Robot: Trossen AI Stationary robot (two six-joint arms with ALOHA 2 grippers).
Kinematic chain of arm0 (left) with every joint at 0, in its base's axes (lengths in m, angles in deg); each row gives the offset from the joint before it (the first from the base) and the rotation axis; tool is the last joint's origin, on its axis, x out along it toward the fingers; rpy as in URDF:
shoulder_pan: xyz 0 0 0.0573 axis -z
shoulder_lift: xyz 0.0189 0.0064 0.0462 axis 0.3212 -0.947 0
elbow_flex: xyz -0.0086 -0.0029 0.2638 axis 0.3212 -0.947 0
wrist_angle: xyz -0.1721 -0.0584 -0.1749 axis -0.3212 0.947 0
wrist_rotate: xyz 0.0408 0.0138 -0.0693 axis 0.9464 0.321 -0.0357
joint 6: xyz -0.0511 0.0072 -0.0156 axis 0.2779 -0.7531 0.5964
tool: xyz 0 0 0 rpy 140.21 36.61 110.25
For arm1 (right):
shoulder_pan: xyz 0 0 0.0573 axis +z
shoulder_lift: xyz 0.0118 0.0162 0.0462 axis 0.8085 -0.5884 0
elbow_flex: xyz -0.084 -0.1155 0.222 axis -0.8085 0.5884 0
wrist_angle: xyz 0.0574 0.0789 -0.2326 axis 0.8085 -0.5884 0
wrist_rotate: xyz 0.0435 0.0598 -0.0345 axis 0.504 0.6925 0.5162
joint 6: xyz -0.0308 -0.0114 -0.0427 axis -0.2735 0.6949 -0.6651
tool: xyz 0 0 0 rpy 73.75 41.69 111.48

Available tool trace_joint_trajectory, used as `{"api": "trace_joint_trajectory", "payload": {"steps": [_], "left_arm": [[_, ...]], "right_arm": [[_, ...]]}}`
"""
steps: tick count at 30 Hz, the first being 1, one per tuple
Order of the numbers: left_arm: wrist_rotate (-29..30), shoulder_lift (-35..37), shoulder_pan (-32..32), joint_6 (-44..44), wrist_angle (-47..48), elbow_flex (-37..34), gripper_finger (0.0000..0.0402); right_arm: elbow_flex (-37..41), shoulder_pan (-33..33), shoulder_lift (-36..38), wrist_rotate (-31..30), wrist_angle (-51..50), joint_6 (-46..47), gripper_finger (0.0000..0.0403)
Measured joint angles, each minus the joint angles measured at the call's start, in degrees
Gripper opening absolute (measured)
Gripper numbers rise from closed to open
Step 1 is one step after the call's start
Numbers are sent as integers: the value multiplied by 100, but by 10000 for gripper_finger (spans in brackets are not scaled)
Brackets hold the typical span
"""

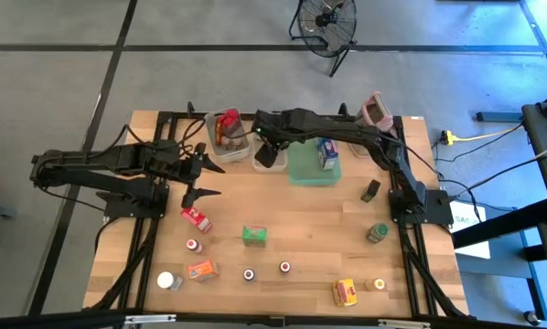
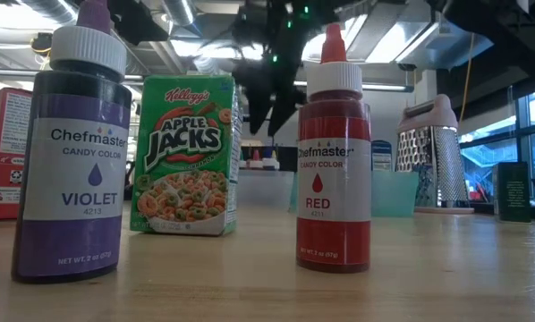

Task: Pick & Place Kitchen Items
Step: Put the green cereal box into the green bin

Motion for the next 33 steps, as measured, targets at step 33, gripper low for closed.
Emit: {"api": "trace_joint_trajectory", "payload": {"steps": [33], "left_arm": [[0,2,0,2,171,0,294]], "right_arm": [[-684,2522,-125,1517,-188,-1951,262]]}}
